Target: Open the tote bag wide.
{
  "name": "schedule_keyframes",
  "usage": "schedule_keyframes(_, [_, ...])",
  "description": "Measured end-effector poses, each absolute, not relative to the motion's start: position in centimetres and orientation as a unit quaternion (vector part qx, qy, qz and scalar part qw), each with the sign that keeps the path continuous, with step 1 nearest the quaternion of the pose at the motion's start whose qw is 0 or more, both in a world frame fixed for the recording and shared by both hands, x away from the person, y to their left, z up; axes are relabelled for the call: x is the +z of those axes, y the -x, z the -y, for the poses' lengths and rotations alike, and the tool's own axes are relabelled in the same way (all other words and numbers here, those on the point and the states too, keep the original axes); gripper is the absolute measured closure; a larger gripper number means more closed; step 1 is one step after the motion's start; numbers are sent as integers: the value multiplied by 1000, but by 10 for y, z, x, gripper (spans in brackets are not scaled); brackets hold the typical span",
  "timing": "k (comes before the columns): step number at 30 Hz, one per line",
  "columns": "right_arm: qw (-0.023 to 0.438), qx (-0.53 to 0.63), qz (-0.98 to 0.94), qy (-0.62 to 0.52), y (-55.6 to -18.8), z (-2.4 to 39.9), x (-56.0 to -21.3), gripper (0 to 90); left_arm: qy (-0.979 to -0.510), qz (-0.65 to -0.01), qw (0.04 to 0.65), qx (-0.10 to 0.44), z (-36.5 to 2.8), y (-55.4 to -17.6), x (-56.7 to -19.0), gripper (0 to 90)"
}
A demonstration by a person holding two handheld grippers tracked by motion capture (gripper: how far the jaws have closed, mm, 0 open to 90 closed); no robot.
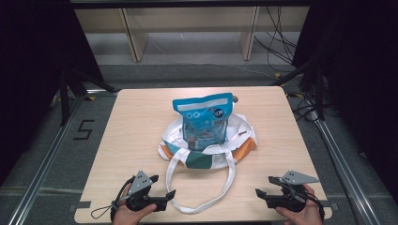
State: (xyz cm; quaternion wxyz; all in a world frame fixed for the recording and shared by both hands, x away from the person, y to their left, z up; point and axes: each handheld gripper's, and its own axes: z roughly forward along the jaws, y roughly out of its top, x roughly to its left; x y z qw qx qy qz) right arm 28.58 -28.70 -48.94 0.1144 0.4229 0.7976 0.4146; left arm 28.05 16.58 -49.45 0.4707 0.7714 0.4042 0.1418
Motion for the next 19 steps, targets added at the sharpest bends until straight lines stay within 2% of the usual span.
schedule_keyframes(2, [125, 410, -805, -411, -285, 289, -490, 275, -773, -403, 469, 142, -165, -279, -494, 150])
schedule_keyframes(7, [111, 398, -809, -417, -281, 287, -493, 271, -781, -396, 463, 138, -162, -278, -496, 150])
schedule_keyframes(9, [129, 399, -815, -400, -283, 288, -494, 271, -779, -396, 466, 135, -161, -278, -497, 150])
schedule_keyframes(13, [127, 396, -816, -402, -283, 288, -495, 271, -779, -397, 466, 137, -161, -278, -497, 150])
schedule_keyframes(16, [109, 393, -812, -417, -281, 285, -495, 271, -778, -398, 467, 136, -161, -279, -497, 150])
schedule_keyframes(19, [116, 399, -814, -406, -282, 286, -496, 271, -778, -402, 464, 134, -160, -278, -497, 150])
